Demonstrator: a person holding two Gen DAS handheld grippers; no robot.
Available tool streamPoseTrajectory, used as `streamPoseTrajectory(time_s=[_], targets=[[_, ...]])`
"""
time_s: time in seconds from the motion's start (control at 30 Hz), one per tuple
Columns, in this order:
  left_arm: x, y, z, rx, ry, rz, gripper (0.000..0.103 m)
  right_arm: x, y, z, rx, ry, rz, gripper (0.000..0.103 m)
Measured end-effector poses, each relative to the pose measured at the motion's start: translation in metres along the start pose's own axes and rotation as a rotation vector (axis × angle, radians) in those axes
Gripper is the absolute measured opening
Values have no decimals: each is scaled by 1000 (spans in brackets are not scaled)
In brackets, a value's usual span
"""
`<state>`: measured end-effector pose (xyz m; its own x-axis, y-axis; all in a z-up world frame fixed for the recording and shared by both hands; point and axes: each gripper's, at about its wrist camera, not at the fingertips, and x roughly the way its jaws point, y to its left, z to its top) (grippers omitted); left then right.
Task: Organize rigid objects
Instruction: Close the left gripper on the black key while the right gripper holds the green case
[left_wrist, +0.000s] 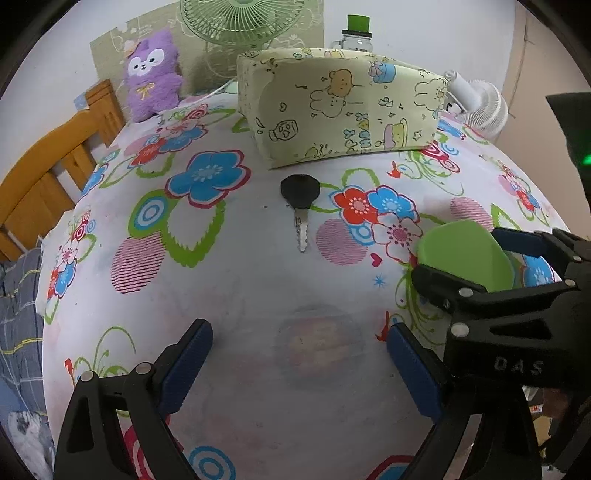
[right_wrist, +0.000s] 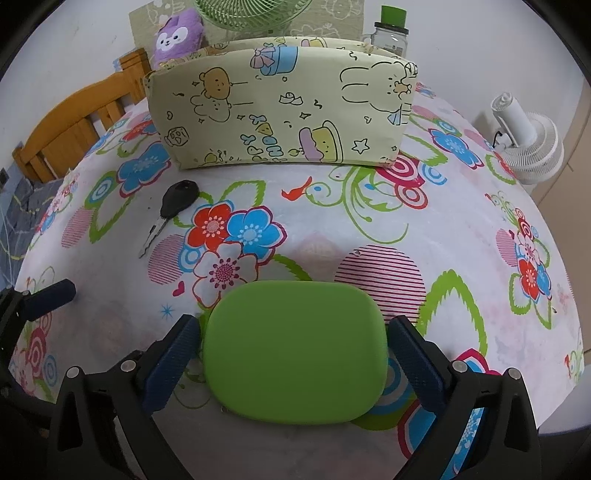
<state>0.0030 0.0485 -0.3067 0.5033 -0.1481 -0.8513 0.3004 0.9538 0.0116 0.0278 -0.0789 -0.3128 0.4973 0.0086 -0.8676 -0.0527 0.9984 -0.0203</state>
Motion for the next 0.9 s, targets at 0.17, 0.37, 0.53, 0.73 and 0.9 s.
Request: streamPoseTrajectory(time_s=[0.17,0.37,0.53,0.73,0.9], targets=[[1,1,1,-19,12,-6,97,-1,1,0,16,-6,-10,95],[2,3,10,-27,2,-7,97,2,-7,7,67,5,-28,95],[9,8,25,-67,1,-5,97,5,-18,16,99,13,-44,95],[17,9,40,-89,-2,-10,97,5,-28,31,106,-2,-60,95],[24,9,55,-83,-1,-6,97,9,-37,43,121,-1,-64,95]])
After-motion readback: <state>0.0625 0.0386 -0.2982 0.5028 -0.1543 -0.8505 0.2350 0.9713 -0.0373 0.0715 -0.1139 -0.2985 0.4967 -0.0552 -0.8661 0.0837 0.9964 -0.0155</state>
